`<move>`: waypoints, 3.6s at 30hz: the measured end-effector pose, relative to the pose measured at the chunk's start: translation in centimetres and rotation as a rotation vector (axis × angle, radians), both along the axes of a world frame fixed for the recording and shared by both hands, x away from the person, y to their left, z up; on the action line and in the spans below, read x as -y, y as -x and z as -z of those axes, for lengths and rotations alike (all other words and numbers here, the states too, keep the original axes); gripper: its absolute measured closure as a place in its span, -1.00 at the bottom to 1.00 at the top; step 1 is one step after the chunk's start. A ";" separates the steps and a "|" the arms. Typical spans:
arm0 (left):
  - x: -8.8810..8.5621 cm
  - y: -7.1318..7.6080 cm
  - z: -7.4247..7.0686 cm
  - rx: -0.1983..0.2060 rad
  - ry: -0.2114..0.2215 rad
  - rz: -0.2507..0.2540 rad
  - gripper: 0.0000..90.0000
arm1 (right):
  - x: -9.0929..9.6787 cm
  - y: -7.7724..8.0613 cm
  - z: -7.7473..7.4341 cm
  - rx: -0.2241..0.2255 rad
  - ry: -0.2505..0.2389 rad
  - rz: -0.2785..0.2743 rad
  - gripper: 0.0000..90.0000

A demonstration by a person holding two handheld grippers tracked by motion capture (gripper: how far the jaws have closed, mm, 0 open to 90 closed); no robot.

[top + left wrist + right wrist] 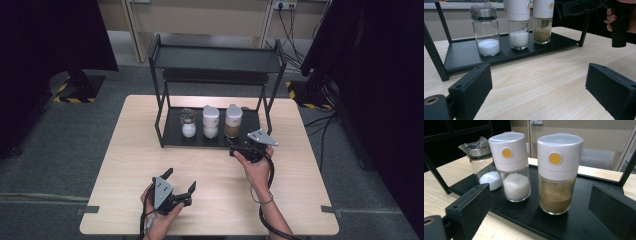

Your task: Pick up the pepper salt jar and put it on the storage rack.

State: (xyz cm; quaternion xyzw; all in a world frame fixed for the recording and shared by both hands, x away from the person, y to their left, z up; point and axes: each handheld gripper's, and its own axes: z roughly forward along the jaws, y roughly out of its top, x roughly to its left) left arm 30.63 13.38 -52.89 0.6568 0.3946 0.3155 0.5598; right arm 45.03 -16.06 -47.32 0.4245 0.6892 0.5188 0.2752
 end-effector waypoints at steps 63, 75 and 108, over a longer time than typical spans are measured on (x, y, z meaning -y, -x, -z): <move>0.0 0.0 0.0 -0.002 0.003 -0.005 -0.86 | 1.8 5.9 0.6 0.007 0.036 -0.076 -0.92; 0.0 -0.1 0.0 -0.003 0.004 -0.005 -0.86 | 2.7 7.3 0.8 0.009 0.033 -0.074 -0.93; 0.0 0.0 0.0 -0.003 0.006 -0.007 -0.86 | 5.3 10.3 1.9 0.013 0.024 -0.067 -0.93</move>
